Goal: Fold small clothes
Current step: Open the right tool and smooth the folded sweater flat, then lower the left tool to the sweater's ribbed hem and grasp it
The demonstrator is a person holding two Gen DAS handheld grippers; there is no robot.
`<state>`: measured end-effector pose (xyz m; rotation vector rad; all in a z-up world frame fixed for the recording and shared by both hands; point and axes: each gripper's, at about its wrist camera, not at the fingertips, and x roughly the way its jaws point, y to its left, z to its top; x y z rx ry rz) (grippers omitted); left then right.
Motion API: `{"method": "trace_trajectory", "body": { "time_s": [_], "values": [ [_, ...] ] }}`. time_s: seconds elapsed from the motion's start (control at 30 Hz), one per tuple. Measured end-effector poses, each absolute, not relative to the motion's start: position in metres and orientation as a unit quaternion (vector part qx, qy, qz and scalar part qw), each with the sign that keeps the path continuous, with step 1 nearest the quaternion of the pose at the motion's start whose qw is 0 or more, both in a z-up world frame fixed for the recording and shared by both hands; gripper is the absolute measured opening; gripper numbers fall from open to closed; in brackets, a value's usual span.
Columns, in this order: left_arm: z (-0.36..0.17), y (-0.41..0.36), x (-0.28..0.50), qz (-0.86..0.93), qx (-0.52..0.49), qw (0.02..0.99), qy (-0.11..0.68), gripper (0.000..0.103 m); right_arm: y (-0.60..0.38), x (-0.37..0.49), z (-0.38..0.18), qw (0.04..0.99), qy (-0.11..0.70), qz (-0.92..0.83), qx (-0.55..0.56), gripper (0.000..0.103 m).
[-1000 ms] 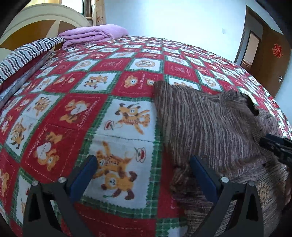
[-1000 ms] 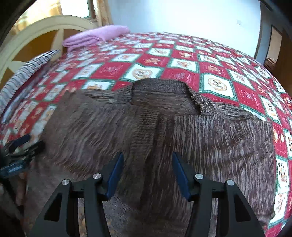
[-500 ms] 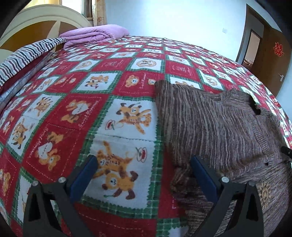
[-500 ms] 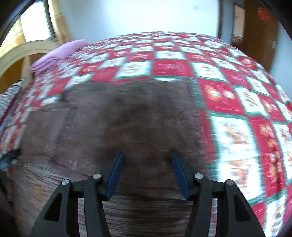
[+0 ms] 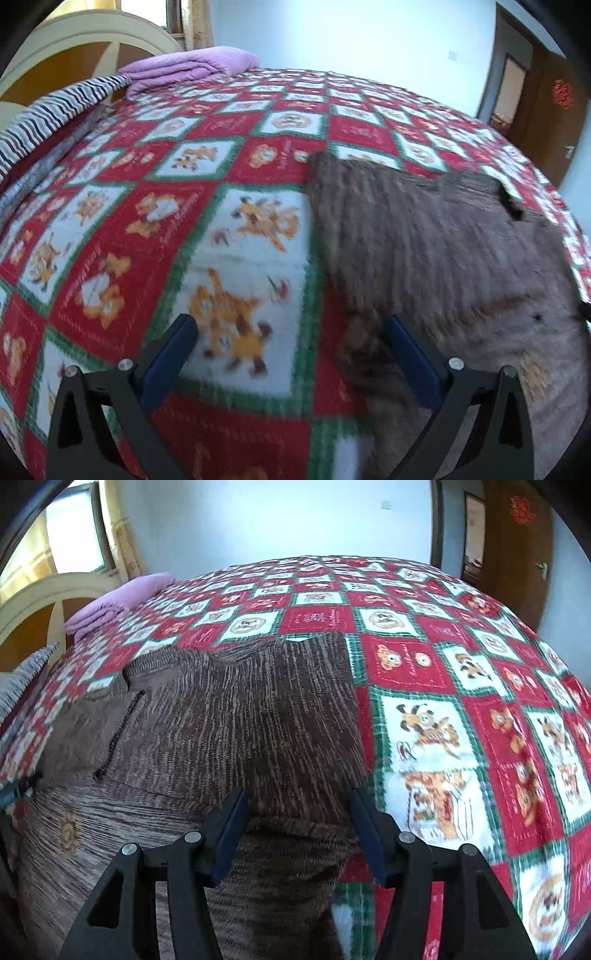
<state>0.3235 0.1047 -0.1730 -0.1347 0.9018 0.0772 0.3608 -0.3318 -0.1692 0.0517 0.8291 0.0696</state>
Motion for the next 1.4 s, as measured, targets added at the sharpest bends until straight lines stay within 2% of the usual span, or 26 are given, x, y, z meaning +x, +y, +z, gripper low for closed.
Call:
{"method": "trace_trajectory", "body": {
  "time_s": [0.1,0.13,0.17,0.27,0.77,1.4],
  "values": [
    [-0.170,0.101,0.308,0.040,-0.061,0.902,0.425,0.103,-0.330,0.350,-0.170,0.920,0.391,0.034,0.010,0.059],
    [-0.170,0.100,0.306,0.040,-0.060,0.902,0.426,0.103,-0.330,0.350,-0.173,0.919,0.394,0.027,0.002,0.062],
    [-0.170,0.099,0.305,0.043,-0.057,0.901,0.428,0.103,-0.332,0.351,-0.178,0.915,0.404,0.016,-0.006,0.077],
    [-0.170,0.094,0.306,0.062,-0.040,0.899,0.432,0.103,-0.346,0.353,-0.187,0.905,0.424,0.016,0.035,0.082],
    [-0.155,0.062,0.253,0.055,0.044,0.910,0.409,0.103,-0.344,0.291,-0.171,0.909,0.408,0.060,0.057,0.082],
    [-0.151,0.051,0.206,0.035,0.044,0.909,0.414,0.103,-0.343,0.233,-0.178,0.904,0.420,0.059,0.048,0.082]
  ]
}}
